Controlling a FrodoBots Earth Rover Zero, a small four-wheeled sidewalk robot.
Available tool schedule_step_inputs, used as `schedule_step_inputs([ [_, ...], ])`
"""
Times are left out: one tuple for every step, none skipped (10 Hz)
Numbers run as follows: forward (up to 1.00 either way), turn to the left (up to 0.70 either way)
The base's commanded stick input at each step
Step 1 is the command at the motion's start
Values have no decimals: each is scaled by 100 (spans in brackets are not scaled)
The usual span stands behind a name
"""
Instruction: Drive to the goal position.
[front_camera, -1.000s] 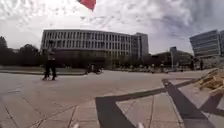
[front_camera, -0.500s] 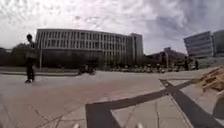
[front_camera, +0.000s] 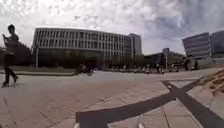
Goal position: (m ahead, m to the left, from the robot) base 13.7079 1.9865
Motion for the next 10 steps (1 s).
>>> schedule_step_inputs([
  [70, 0],
  [70, 0],
  [70, -3],
  [70, -7],
  [70, -11],
  [70, -14],
  [70, -14],
  [70, -14],
  [70, -14],
  [70, -14],
])
